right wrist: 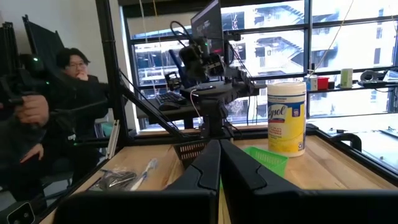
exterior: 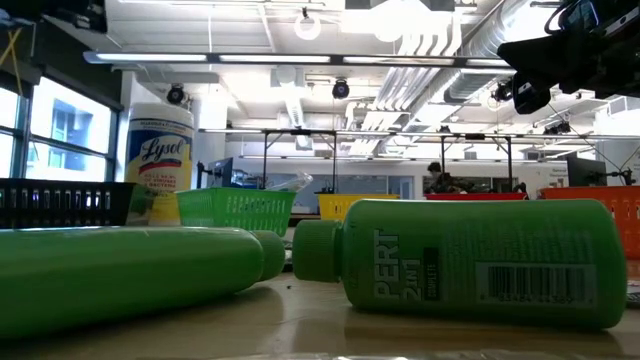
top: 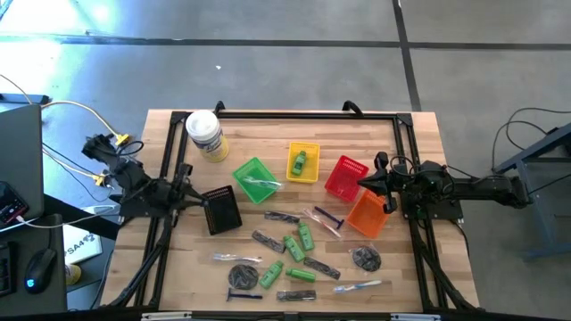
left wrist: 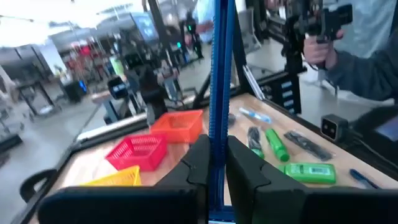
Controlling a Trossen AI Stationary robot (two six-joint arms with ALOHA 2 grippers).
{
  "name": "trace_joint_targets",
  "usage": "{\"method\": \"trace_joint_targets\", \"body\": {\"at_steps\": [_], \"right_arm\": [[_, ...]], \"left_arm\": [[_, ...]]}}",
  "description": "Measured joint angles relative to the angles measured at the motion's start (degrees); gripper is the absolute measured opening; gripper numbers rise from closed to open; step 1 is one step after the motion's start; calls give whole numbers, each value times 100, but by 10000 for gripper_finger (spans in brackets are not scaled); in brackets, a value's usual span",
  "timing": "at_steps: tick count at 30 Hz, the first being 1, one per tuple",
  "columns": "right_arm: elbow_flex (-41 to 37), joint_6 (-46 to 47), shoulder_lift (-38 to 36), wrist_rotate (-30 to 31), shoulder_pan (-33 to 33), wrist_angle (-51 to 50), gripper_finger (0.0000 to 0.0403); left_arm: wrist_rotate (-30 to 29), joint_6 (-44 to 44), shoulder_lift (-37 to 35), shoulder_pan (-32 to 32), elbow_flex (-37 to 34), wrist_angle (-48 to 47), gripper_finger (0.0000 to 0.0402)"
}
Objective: Pick & Place Travel size toiletries
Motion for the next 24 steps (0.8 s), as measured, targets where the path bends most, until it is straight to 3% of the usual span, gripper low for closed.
{"method": "trace_joint_targets", "body": {"at_steps": [3,11,24], "right_arm": [[0,-3,1,46,0,4,3],[0,-21,-1,50,0,85,3],[0,-150,0,31,0,82,3]], "left_arm": [[-5,156,-551,2,-238,5,20],[-513,323,-349,2,-568,576,20],[-440,150,-394,2,-1203,544,20]]}}
